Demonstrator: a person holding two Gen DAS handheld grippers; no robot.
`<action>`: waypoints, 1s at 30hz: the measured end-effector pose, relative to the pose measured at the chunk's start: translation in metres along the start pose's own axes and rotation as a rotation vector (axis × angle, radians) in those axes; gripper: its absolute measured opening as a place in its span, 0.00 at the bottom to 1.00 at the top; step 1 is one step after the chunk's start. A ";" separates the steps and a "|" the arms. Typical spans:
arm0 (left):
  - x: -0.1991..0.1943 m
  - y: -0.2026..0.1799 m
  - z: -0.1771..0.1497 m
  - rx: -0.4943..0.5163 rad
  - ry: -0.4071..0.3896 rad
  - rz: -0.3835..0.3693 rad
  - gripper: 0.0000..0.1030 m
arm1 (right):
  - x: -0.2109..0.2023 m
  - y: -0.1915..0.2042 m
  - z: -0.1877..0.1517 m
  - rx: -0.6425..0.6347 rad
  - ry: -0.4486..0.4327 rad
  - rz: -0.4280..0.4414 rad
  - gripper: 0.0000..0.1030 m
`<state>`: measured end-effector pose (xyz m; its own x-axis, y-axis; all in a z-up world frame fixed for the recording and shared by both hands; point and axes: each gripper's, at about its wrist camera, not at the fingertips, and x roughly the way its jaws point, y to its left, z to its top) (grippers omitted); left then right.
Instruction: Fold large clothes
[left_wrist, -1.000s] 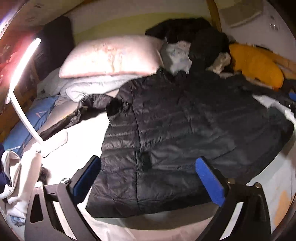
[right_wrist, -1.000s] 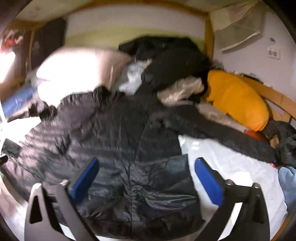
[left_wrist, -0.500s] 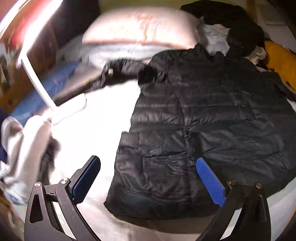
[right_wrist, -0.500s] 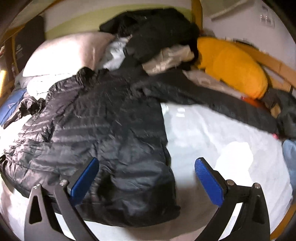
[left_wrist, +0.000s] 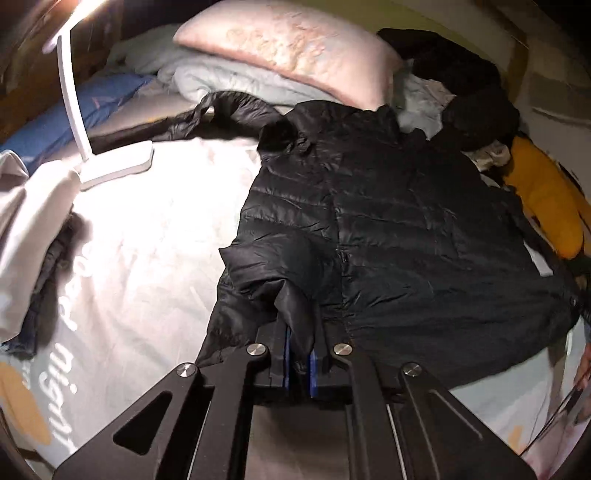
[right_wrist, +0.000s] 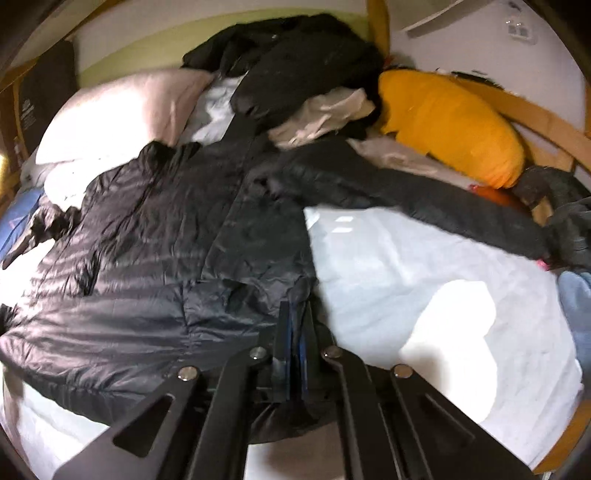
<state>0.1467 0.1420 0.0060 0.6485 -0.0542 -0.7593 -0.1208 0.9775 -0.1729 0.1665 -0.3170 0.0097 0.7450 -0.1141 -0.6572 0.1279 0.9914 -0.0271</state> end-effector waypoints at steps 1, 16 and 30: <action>-0.002 -0.004 -0.004 0.012 0.008 -0.007 0.06 | 0.000 0.000 0.001 -0.005 0.002 -0.015 0.02; -0.016 -0.027 0.011 0.201 -0.184 0.088 0.73 | -0.041 0.028 0.003 -0.097 -0.168 -0.056 0.95; -0.024 -0.071 -0.009 0.320 -0.197 -0.004 0.87 | -0.037 0.084 -0.027 -0.215 -0.057 0.150 1.00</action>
<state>0.1330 0.0720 0.0315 0.7842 -0.0489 -0.6185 0.1035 0.9932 0.0528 0.1318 -0.2278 0.0111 0.7814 0.0381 -0.6229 -0.1243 0.9876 -0.0955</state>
